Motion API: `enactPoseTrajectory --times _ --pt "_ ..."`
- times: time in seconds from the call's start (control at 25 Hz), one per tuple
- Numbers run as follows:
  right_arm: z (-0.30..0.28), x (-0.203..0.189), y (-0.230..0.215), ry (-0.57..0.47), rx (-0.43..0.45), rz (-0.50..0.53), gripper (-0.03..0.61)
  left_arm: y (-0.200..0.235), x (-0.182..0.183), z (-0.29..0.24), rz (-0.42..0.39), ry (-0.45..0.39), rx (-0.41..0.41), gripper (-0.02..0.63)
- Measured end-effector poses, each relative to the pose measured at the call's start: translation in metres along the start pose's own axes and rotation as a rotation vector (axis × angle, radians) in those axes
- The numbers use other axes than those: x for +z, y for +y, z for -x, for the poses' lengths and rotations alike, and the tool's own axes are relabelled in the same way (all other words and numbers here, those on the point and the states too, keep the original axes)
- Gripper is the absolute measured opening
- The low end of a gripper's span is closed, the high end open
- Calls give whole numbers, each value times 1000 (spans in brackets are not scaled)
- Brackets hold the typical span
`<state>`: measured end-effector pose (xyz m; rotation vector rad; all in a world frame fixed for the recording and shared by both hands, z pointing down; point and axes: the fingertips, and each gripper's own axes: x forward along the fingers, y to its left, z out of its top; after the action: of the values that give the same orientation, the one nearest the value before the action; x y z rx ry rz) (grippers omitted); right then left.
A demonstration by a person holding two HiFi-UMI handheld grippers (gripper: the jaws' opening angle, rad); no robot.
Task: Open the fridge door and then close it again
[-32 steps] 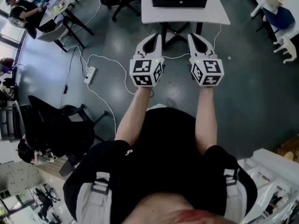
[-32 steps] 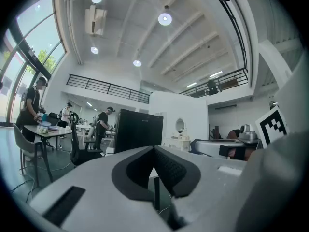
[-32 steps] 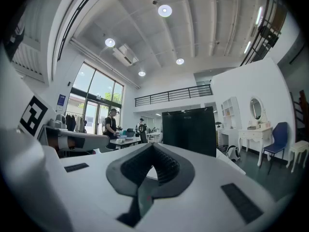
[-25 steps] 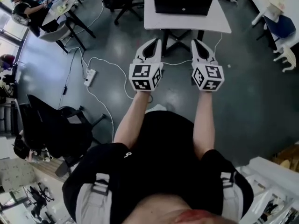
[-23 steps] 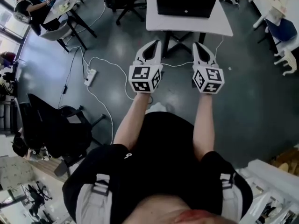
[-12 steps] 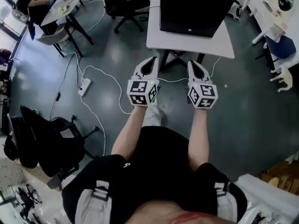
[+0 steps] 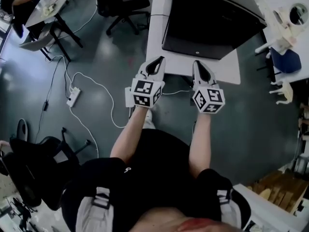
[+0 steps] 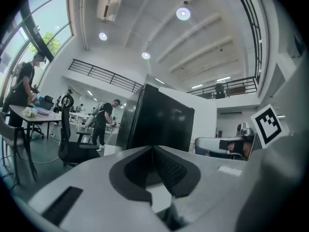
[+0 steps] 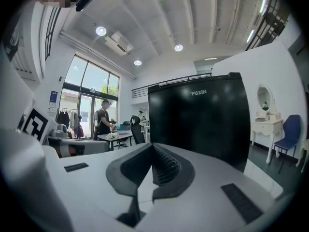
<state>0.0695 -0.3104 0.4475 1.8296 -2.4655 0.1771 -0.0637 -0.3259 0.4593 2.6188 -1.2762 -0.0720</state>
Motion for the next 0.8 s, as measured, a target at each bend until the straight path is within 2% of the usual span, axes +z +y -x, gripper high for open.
enactPoseTrajectory --times 0.12,0.24,0.36,0.44,0.6,0.8 --pt "-36 22 1 -21 12 66 -6 28 3 -34 -6 7 -23 3" --pt "-61 52 -4 -16 30 216 -6 43 0 -63 -8 25 -54 38" --pt "-83 99 -12 -18 51 386 -3 52 -6 -93 -22 52 -93 67" --pt "-94 127 -14 17 76 516 82 54 -8 -108 -31 61 -117 80" --pt "-118 164 -15 104 125 744 84 63 -8 -137 -58 70 -142 116" --pt "-140 181 -5 202 178 933 107 74 -3 -163 -71 57 -167 150"
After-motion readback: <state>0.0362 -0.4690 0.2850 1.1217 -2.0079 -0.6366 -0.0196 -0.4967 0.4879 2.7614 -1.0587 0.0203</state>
